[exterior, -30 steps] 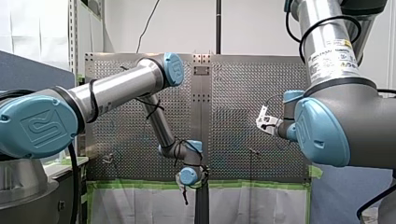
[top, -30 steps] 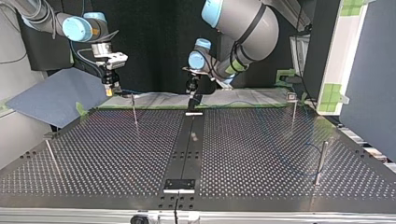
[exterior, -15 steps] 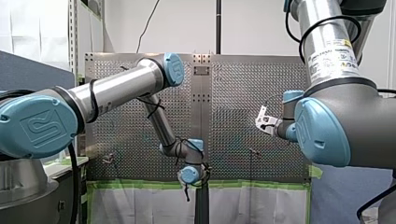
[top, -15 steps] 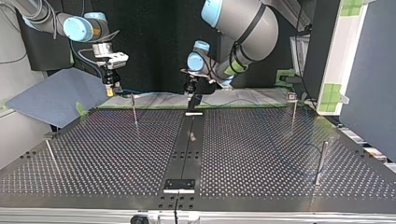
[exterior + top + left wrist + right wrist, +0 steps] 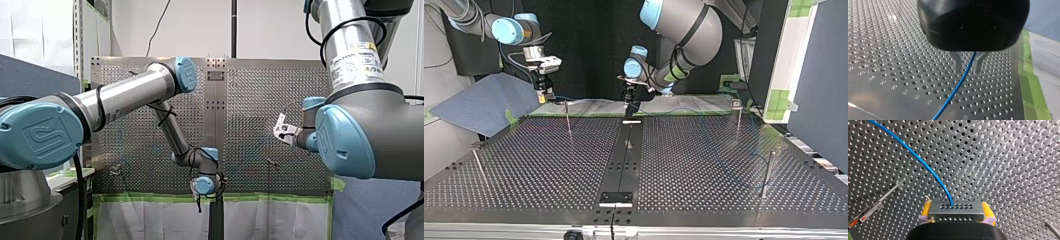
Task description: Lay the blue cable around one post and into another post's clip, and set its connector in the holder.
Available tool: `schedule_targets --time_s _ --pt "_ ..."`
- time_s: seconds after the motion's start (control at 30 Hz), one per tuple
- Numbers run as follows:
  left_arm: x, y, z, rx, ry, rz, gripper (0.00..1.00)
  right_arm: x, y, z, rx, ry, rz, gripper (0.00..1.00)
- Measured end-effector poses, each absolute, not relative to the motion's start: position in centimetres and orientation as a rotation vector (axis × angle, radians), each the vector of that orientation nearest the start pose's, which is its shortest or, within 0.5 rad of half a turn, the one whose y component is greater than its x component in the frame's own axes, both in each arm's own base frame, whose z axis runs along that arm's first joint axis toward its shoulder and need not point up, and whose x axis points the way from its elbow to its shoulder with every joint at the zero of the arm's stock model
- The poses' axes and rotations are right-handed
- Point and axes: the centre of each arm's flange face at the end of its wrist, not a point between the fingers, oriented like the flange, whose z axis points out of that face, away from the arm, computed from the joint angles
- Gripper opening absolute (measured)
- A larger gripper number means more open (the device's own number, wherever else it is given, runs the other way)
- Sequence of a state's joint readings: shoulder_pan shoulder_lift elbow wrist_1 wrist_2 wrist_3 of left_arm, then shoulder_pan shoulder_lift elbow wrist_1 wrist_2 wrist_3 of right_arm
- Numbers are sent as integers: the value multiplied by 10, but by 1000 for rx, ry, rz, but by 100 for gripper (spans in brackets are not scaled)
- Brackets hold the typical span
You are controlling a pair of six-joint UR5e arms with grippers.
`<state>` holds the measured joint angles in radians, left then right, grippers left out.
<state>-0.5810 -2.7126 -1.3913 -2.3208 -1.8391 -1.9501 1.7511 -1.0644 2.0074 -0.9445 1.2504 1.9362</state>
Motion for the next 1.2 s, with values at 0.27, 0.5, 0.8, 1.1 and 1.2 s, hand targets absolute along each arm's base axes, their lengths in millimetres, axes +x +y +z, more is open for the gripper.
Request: schedule_targets --time_s 0.27,0.5,0.8,1.1,1.2 --pt "518 -474 -94 -4 1721 -509 1 257 -493 117 -1996 1745 -2489 0" --pt "515 -476 -94 22 1722 -489 1 257 -493 117 -1995 1749 -2489 0" --pt "511 -474 -96 36 1741 -428 1 253 -495 117 -1993 1764 -2491 0" --pt "506 -479 -96 62 1743 -438 14 251 -496 117 -1993 1774 -2492 0" --pt "506 -480 -96 69 1743 -436 36 251 -496 117 -1994 1775 -2491 0"
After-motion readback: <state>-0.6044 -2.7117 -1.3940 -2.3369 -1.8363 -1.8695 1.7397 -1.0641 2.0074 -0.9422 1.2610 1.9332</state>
